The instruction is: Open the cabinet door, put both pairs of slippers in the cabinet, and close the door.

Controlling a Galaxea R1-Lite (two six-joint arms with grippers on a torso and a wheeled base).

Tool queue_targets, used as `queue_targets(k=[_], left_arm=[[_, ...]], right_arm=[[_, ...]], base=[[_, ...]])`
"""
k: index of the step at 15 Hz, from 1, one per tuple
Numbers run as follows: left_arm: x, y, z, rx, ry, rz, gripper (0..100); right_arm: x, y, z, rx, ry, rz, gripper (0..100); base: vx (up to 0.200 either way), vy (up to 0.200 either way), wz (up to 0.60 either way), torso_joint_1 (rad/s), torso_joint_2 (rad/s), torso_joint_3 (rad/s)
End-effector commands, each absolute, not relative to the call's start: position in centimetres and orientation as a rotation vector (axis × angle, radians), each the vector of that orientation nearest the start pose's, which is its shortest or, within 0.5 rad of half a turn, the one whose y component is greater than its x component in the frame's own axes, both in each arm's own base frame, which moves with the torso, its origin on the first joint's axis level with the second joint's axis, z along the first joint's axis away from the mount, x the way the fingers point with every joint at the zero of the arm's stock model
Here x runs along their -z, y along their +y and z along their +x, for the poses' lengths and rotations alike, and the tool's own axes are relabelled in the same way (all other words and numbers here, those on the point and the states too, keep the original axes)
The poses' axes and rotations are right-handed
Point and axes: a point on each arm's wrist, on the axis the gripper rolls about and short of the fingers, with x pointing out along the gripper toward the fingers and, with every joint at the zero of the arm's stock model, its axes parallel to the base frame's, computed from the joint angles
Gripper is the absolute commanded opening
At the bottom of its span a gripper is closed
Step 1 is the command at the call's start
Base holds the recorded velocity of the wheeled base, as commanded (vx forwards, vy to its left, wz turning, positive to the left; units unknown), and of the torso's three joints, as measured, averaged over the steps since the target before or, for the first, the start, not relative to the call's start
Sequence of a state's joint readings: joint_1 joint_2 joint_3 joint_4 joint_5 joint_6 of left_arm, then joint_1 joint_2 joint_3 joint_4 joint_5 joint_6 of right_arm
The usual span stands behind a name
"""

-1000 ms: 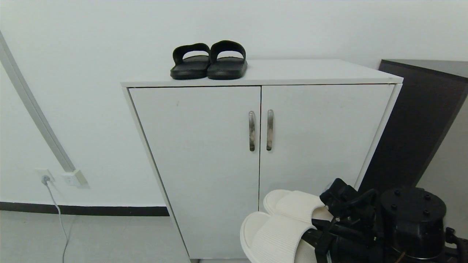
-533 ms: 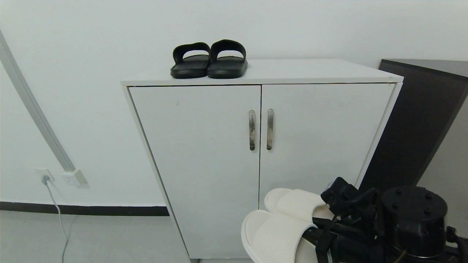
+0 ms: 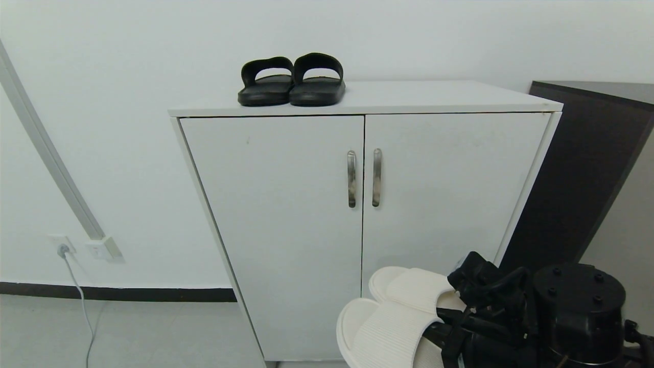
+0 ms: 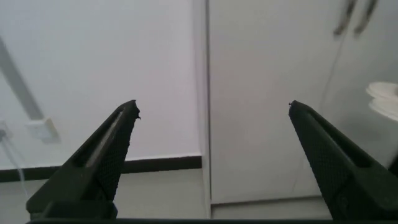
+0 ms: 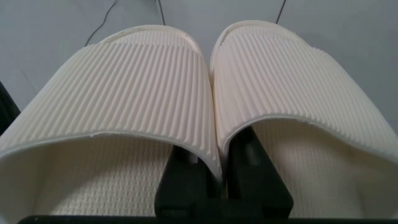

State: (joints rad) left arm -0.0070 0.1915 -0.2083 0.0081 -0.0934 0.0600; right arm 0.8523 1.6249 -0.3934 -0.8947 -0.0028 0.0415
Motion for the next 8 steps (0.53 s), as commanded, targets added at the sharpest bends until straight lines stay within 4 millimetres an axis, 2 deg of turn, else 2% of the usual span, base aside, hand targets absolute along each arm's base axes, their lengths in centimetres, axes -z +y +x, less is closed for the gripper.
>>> queue_targets(k=[1,5,8], left_arm=[[-14.6,-0.4,0.1,0.206,0.105,0.056,100],[-15.8,-0.9,1.9,0.408,0.148,0.025,100],[-16.7,-1.1,4.8,0.504,0.184,0.012,100]], right_arm=[[-12.6,18.2,15.9,-0.835,0.331,-0.104,0],[-12.5,18.3,16.0,-0.836,0.335,-0.106,0],[-12.5,18.3,15.9,-0.836,0.34,-0.108,0]], base=[[0.0,0.0,0.0,0.0,0.0,0.0],[0.0,0.0,0.0,0.0,0.0,0.0],[0.0,0.0,0.0,0.0,0.0,0.0]])
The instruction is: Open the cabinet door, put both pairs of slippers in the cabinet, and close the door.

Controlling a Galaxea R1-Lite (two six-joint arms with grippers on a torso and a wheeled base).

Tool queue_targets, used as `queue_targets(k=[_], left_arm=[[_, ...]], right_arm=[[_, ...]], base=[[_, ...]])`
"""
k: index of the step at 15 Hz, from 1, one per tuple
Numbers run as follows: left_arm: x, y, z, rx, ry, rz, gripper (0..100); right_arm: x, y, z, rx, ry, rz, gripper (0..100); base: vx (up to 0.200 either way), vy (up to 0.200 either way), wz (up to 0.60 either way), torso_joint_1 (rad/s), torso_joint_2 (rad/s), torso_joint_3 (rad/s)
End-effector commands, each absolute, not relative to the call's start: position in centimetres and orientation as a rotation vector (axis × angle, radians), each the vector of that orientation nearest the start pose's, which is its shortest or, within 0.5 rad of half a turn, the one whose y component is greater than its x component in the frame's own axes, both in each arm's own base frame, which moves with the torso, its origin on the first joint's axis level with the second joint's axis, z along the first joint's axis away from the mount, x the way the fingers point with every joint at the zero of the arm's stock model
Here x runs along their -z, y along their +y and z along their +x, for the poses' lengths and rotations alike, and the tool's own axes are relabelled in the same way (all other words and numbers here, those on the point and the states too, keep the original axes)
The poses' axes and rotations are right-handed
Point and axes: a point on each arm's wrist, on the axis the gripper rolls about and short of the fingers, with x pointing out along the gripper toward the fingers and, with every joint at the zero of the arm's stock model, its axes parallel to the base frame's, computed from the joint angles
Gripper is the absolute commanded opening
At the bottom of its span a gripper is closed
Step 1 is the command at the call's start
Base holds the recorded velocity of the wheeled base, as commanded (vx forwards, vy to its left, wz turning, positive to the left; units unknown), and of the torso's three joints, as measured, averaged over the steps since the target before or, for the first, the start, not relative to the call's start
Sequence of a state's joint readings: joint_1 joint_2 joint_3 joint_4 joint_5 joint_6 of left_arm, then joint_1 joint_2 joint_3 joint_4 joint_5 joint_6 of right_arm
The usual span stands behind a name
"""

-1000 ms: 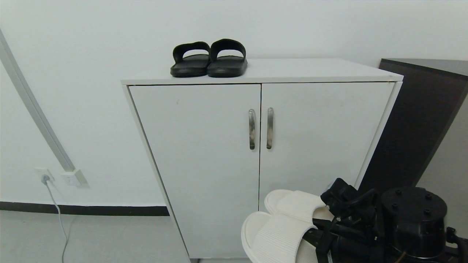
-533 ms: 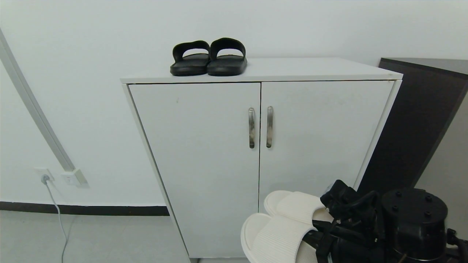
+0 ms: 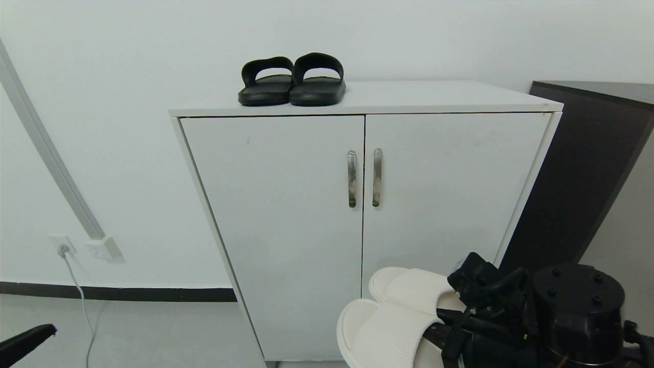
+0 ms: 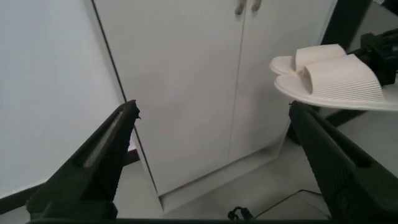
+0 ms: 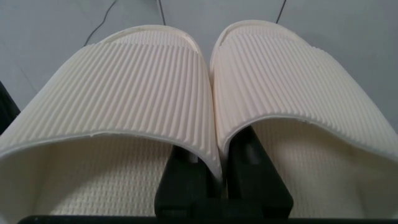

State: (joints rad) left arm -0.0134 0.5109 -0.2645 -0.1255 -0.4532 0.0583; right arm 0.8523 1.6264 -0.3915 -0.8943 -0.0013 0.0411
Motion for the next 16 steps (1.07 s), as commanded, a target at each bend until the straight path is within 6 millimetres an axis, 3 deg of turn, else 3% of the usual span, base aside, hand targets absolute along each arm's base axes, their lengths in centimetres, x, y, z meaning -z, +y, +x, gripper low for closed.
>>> queue_targets(k=[1,7,16], left_arm=[[-17.1,-1.3,6.0,0.534,0.179,0.012,100],[-19.5,-3.5,12.3,0.632,0.138,-0.006,100],[-24.2,-12.2,15.3,1.009,0.134,-0.147,100]], right_arm=[[-12.5,18.2,15.9,-0.836,0.337,-0.107,0],[-12.6,18.2,15.9,-0.833,0.332,-0.114,0],[-12.1,18.3,16.1,-0.829,0.347,-0.126,0]], base=[[0.0,0.0,0.0,0.0,0.0,0.0],[0.0,0.0,0.0,0.0,0.0,0.0],[0.0,0.0,0.0,0.0,0.0,0.0]])
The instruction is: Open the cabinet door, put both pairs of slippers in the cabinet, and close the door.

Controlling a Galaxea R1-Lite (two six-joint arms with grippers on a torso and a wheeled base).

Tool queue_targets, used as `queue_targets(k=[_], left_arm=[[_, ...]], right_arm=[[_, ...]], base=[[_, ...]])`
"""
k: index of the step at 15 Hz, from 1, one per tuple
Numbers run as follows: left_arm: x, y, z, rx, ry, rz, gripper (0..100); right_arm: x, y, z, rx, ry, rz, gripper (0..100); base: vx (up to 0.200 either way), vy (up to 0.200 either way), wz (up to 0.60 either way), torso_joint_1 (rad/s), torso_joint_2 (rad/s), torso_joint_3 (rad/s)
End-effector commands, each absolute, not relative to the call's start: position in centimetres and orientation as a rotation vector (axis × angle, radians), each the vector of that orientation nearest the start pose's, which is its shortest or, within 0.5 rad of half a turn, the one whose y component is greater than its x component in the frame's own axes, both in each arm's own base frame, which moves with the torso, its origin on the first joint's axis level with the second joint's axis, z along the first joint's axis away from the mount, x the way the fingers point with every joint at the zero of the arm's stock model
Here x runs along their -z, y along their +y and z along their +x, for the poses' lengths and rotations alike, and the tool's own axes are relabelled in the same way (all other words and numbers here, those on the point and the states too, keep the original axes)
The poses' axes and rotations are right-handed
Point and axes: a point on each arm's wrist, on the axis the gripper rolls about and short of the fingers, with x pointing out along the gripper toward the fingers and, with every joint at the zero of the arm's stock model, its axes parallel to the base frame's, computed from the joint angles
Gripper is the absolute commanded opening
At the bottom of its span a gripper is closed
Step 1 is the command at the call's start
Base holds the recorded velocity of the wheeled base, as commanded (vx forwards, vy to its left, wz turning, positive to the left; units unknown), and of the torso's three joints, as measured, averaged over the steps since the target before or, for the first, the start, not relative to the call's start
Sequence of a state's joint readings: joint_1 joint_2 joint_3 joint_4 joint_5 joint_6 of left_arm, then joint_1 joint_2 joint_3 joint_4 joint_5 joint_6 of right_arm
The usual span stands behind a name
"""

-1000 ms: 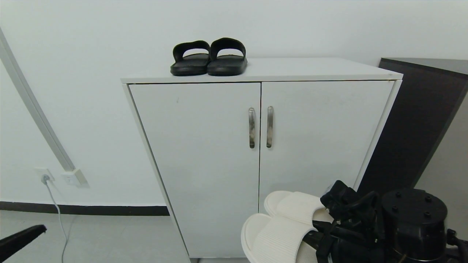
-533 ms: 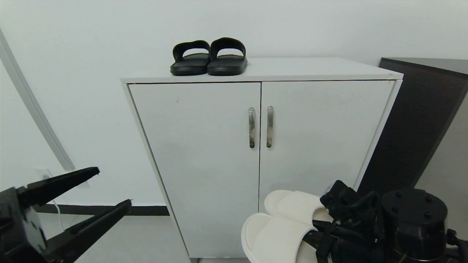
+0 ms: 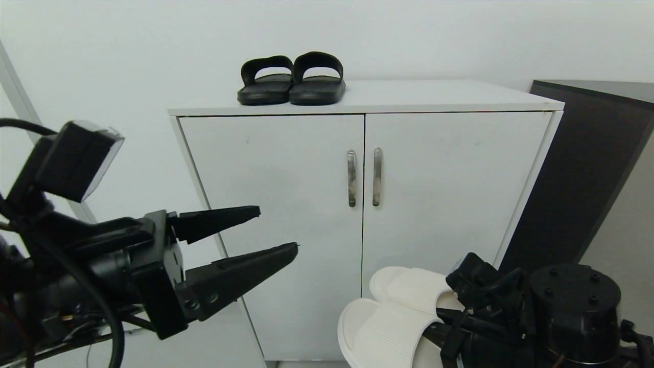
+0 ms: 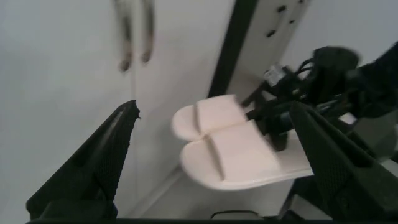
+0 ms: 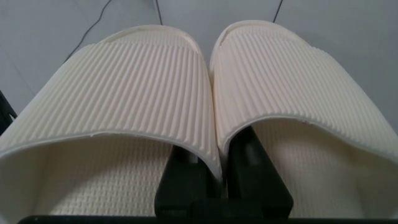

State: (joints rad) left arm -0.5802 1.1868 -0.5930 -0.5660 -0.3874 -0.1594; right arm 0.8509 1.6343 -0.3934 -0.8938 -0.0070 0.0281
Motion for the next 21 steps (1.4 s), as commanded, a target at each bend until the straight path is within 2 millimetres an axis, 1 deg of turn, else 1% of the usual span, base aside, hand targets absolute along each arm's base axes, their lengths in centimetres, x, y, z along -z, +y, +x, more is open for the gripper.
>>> queue_targets(k=[1,2,4,5,6,10,13,15,17,19,21], left_arm=[[-24.4,-12.7,15.7,1.021,0.133,-0.146,100],[-25.0,-14.0,16.2,1.055,0.136,-0.156,100],[-25.1,-16.1,17.2,1.094,0.155,-0.156,100],[-25.0,-16.7,17.6,1.107,0.162,-0.153,100],[-24.9,-17.9,18.3,1.127,0.169,-0.148,100],[-25.1,-19.8,20.2,1.177,0.177,-0.155,100],[-24.3,-21.4,21.9,1.178,0.205,-0.154,100],[-24.4,-21.7,22.6,1.178,0.214,-0.178,100],[-24.6,-21.5,23.0,1.211,0.216,-0.187,100],[-25.2,-21.1,24.1,1.197,0.223,-0.235,100],[-25.0,-20.9,24.8,1.175,0.236,-0.253,100]], right_arm=[[-12.1,18.3,16.1,-0.831,0.348,-0.127,0],[-12.1,18.3,16.1,-0.829,0.35,-0.123,0],[-12.1,18.3,16.0,-0.831,0.348,-0.128,0],[-12.1,18.2,16.0,-0.831,0.348,-0.128,0],[-12.1,18.1,15.9,-0.831,0.346,-0.127,0],[-12.4,18.0,15.8,-0.83,0.336,-0.123,0],[-12.4,18.0,15.8,-0.83,0.335,-0.124,0],[-12.3,17.9,15.7,-0.833,0.34,-0.126,0],[-12.3,17.9,15.7,-0.833,0.339,-0.125,0],[-12.3,17.9,15.7,-0.834,0.337,-0.128,0],[-12.3,17.9,15.7,-0.835,0.34,-0.131,0]], base=[[0.0,0.0,0.0,0.0,0.0,0.0],[0.0,0.0,0.0,0.0,0.0,0.0],[0.0,0.0,0.0,0.0,0.0,0.0],[0.0,0.0,0.0,0.0,0.0,0.0],[0.0,0.0,0.0,0.0,0.0,0.0],[0.0,0.0,0.0,0.0,0.0,0.0],[0.0,0.0,0.0,0.0,0.0,0.0],[0.0,0.0,0.0,0.0,0.0,0.0],[0.0,0.0,0.0,0.0,0.0,0.0],[0.0,0.0,0.0,0.0,0.0,0.0],[0.0,0.0,0.0,0.0,0.0,0.0]])
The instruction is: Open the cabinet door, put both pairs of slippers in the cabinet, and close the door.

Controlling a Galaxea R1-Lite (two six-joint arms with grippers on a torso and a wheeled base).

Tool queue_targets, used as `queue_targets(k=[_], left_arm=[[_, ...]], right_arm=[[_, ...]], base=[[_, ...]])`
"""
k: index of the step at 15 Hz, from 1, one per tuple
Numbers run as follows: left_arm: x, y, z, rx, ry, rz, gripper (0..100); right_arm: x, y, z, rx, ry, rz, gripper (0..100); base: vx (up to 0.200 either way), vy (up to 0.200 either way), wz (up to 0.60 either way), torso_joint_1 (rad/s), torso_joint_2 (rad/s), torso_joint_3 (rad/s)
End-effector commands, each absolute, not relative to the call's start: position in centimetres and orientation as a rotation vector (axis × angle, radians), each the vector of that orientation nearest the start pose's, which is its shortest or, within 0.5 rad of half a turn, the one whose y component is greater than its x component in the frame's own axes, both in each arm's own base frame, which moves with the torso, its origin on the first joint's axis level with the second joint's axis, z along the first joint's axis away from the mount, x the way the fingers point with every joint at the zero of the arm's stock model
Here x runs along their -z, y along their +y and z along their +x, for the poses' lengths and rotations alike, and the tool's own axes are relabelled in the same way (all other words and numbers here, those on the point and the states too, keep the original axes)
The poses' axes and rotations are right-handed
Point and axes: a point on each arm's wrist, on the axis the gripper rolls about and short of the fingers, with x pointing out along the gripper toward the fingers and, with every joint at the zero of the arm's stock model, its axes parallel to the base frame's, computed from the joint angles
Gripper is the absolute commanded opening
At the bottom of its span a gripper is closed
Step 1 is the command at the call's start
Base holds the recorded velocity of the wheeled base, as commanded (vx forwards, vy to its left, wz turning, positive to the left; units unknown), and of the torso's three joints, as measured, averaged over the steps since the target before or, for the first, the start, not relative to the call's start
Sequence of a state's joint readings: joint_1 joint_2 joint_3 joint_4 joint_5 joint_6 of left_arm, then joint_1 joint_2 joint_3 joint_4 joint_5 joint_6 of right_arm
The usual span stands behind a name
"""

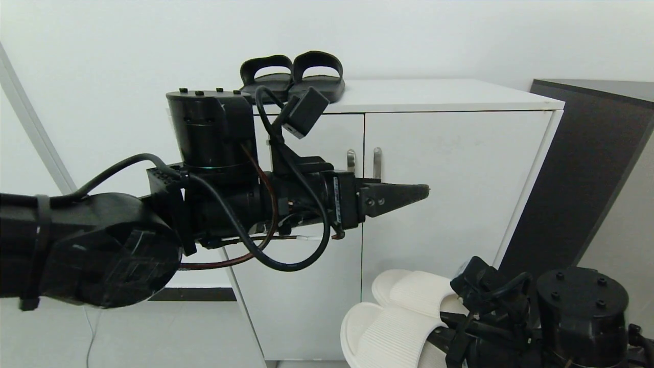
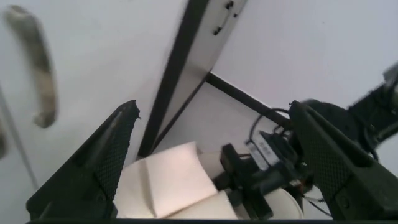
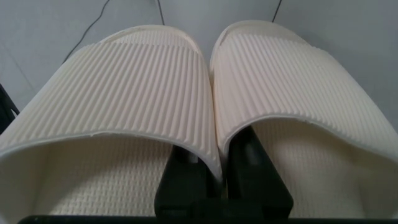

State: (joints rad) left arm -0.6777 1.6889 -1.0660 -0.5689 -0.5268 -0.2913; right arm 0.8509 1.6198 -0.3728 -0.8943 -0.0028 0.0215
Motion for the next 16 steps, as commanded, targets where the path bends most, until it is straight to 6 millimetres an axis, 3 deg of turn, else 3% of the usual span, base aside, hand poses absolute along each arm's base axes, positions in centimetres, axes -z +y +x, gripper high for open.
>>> queue_targets(k=[1,10,16], left_arm=[[-24.7,-21.2,25.5,1.147,0.238,-0.251,100],[-23.5,-22.0,28.3,0.996,0.205,-0.251,100],[-23.7,-22.7,29.2,0.996,0.197,-0.255,100]], right_arm=[[-12.2,17.9,15.7,-0.835,0.341,-0.131,0],[-12.2,17.9,15.6,-0.84,0.341,-0.132,0],[-12.3,18.1,15.5,-0.852,0.338,-0.131,0]], base=[[0.0,0.0,0.0,0.0,0.0,0.0],[0.0,0.0,0.0,0.0,0.0,0.0],[0.0,0.0,0.0,0.0,0.0,0.0]])
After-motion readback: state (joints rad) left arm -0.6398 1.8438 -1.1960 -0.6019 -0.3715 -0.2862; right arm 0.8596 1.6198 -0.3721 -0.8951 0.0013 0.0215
